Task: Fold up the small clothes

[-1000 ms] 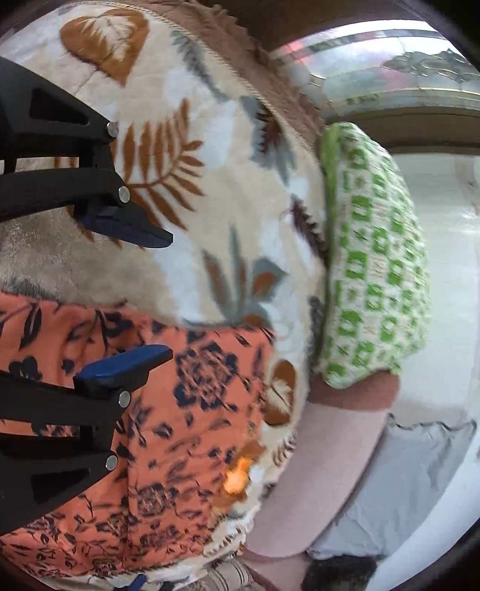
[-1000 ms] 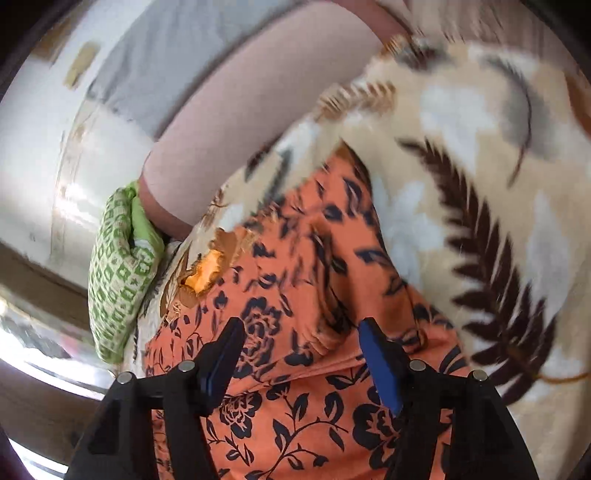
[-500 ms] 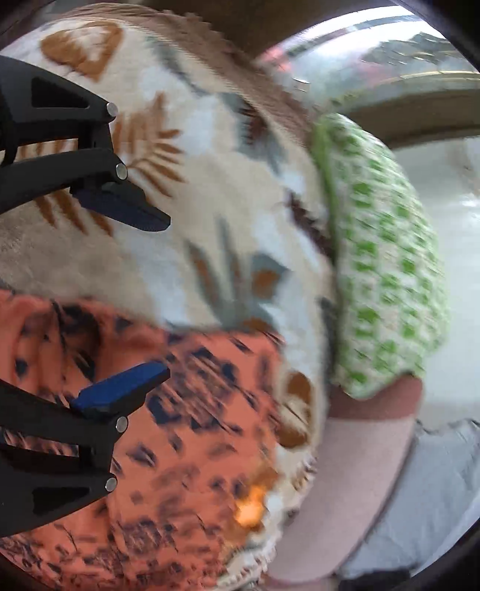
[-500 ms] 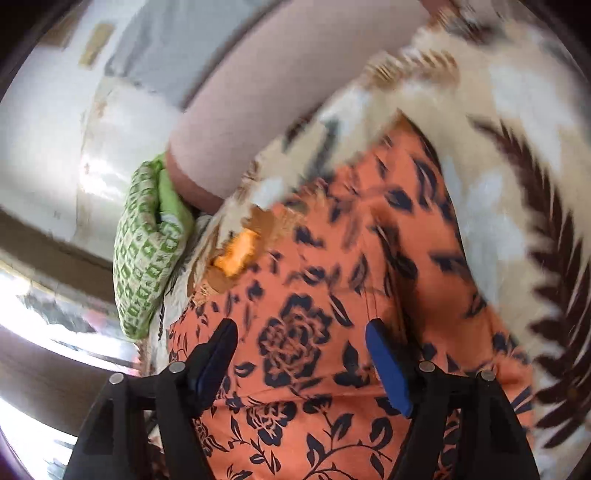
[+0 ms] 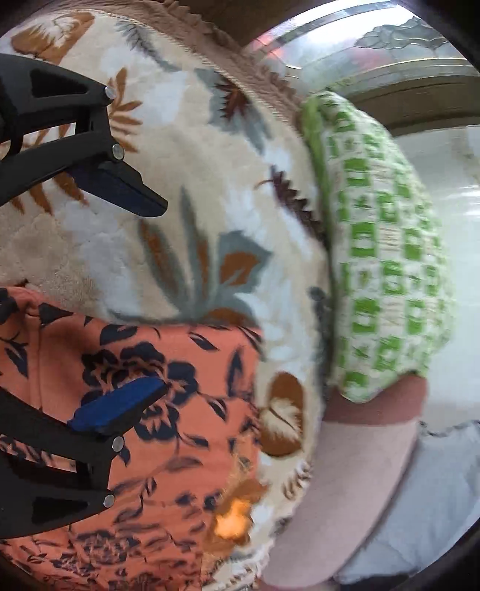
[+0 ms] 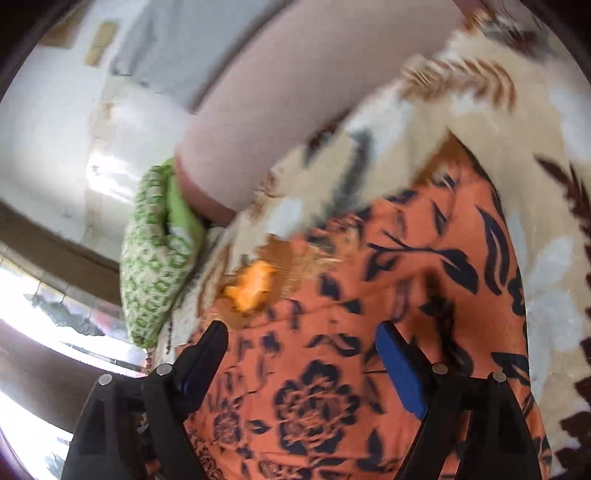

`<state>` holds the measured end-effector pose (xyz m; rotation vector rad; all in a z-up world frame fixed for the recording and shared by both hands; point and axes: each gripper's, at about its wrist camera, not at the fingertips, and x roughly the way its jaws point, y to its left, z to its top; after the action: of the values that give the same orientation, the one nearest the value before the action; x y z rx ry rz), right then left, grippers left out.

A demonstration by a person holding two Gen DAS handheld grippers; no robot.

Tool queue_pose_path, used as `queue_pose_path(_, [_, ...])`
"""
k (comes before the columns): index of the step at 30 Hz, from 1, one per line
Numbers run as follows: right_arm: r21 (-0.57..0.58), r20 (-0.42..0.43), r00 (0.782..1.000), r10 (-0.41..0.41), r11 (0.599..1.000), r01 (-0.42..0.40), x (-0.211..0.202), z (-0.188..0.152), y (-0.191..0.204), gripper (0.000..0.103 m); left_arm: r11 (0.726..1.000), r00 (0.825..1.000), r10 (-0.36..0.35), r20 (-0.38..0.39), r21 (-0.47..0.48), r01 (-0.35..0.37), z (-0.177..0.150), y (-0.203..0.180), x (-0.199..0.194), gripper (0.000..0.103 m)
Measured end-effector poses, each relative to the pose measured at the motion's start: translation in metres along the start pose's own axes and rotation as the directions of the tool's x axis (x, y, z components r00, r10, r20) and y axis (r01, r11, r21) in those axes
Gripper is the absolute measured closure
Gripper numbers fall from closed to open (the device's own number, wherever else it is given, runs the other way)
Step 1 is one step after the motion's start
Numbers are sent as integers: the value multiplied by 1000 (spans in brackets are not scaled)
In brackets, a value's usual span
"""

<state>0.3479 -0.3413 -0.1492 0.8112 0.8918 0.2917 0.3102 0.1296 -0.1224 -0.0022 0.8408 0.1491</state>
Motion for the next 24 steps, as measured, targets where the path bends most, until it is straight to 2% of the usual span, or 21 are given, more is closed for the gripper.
queue_pose_path(1, [-5,-2,1000,4,1000,-4,0,-1,-1,17,999,1000,30,-3,25,-30,0,-2,3,13])
queue_pose_path(2, [-9,-8,1000,-11,1000,11,3,-2,-4,14,995,996,84,-38,58,-82,-2,-5,15,13])
queue_pose_path(3, [0,-30,997,-75,997,75,14,-1,-15,13,995,991,89,-102,61,-83,-5,-3,31,13])
queue_pose_path(4, [24,-55,996,-75,997,77,23,-1,-23,13,998,992,56,-111,11,-55,-5,3,33,13])
queue_pose_path(6, [27,-32,998,-58,998,59,20,-1,-18,14,998,994,38,-105,-41,-43,0,10,24,13])
queue_pose_path(10, [-34,1,999,-51,998,51,-11,-10,5,13,999,999,38,-31,15,-37,-1,8,-8,13])
queue_pose_path(15, [-47,66,997,-44,998,47,-72,-51,9,13,999,999,-22,38,-36,24,-25,29,-65,13])
queue_pose_path(20, [-77,100,991,-90,992,98,-129,-102,11,13,995,997,-48,56,-88,53,-68,47,-124,13])
queue_pose_path(24, [-96,113,986,-124,986,135,-169,-148,14,13,989,996,-79,39,-118,83,-103,55,-158,13])
